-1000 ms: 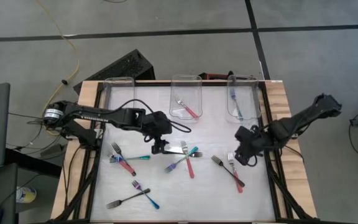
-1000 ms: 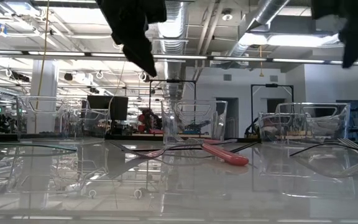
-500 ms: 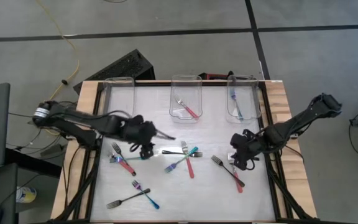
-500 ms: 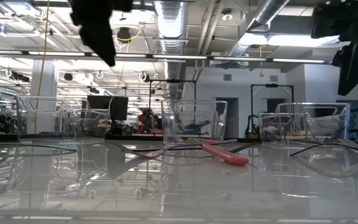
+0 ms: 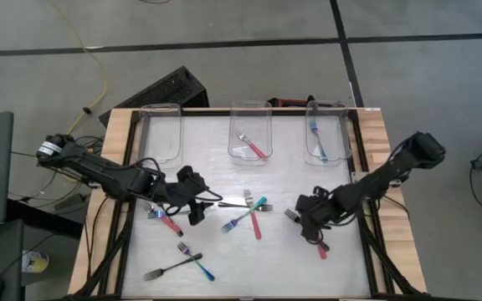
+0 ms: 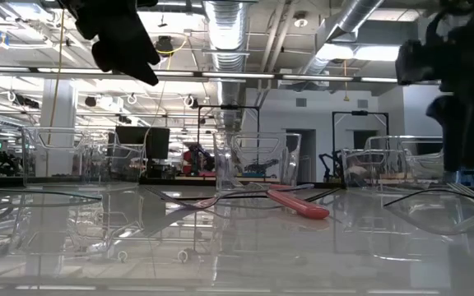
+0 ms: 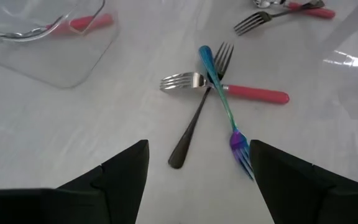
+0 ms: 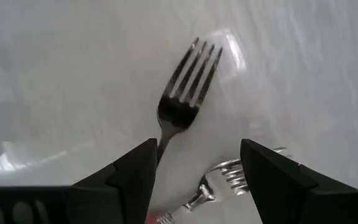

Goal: Sort silverware by color (type)
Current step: Put the top right black fork into the left transparent bin

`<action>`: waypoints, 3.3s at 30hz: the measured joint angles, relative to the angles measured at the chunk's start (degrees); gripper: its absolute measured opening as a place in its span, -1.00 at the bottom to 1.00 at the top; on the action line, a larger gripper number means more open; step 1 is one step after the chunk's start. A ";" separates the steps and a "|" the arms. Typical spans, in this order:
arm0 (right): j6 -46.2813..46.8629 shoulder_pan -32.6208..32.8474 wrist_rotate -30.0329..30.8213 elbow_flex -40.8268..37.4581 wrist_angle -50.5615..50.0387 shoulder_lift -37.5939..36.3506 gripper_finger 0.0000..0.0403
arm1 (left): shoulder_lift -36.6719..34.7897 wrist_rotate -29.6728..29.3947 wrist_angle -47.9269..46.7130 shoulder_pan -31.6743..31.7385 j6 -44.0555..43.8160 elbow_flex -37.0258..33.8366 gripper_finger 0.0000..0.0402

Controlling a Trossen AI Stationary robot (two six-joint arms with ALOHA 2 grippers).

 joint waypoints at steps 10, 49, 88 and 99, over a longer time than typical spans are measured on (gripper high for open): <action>12.79 6.32 0.71 0.02 6.11 8.70 0.26 | 0.02 2.92 0.20 0.26 4.83 0.00 0.30; -23.36 -18.61 -0.95 2.38 50.24 -24.81 -0.82 | 0.09 12.53 53.01 7.87 6.36 0.02 0.30; -19.32 -33.74 -29.47 6.11 91.84 4.27 -0.82 | 5.65 13.70 49.49 10.47 -1.25 -0.01 0.29; -21.48 -33.68 -27.39 6.27 87.44 4.23 -0.82 | 11.43 13.25 62.18 11.58 -1.73 0.07 0.29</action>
